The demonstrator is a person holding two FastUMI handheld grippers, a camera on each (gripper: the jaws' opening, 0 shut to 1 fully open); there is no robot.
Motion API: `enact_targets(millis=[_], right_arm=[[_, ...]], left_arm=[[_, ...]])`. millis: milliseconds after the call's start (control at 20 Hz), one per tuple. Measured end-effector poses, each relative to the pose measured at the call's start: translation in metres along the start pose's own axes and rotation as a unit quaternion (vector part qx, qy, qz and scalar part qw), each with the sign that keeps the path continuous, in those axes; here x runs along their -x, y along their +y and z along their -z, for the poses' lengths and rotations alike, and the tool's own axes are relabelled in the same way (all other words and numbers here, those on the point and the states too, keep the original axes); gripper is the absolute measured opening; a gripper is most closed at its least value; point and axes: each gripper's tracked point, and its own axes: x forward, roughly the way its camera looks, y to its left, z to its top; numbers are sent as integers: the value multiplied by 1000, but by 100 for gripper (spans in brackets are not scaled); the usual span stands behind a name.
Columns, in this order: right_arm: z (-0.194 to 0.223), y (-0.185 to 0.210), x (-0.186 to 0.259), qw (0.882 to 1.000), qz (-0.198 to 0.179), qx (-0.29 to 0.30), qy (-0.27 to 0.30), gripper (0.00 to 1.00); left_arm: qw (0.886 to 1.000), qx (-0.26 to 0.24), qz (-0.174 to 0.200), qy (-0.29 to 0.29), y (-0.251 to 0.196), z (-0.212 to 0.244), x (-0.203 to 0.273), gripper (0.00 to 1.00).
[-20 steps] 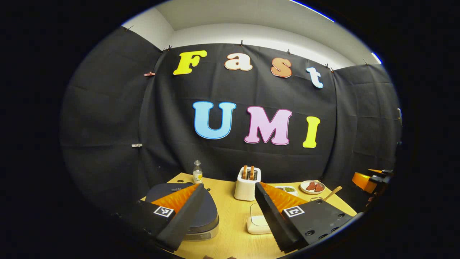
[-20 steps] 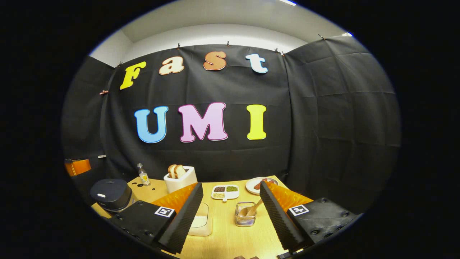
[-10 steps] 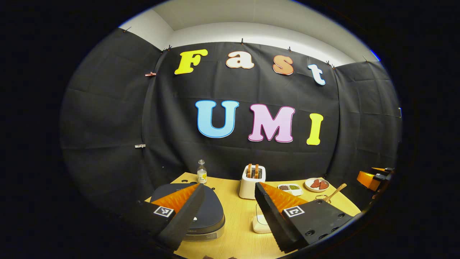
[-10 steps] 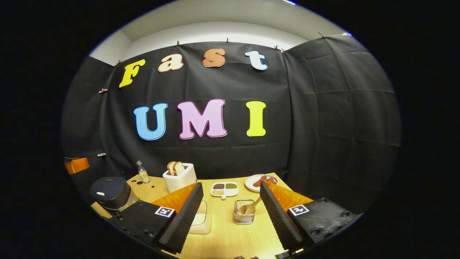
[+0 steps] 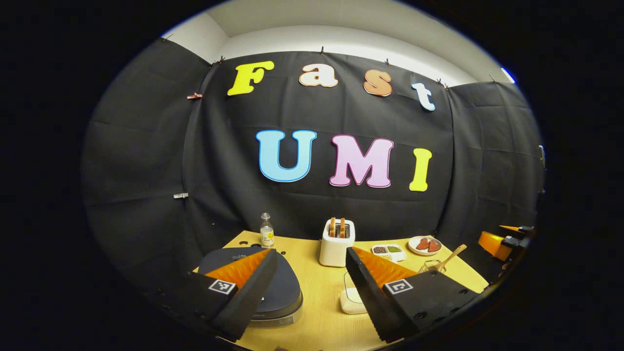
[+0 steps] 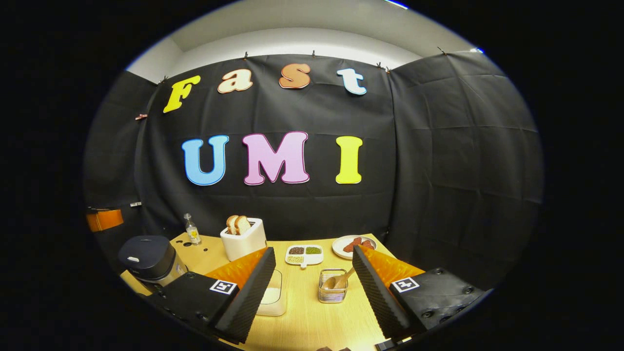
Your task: Close the left gripper, press the button to open the rice cooker; take a wooden spoon from the chopstick holder with the right hand, scoop a spoonful of rice and pour it into the rice cooker, then put the wooden spoon back into the chopstick holder.
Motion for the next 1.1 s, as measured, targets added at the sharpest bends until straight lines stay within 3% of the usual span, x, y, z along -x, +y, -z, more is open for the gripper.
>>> enact_targets(millis=[250,500,650,800,1100], right_arm=[[5,0,-3,1000,1,-3,6,99],[11,-4,-5,1000,11,-6,13,99],[14,-5,-5,1000,15,-1,19,99],[19,-9,-5,1000,20,0,23,99],[23,-20,-2,999,39,-5,31,99]], left_arm=[[1000,-2,-7,18,22,-3,-7,92],[998,-13,10,65,46,11,-18,53],[995,-15,22,97,60,29,-26,36],[990,-2,-5,142,89,51,-32,11],[973,55,-7,222,103,111,-39,6]])
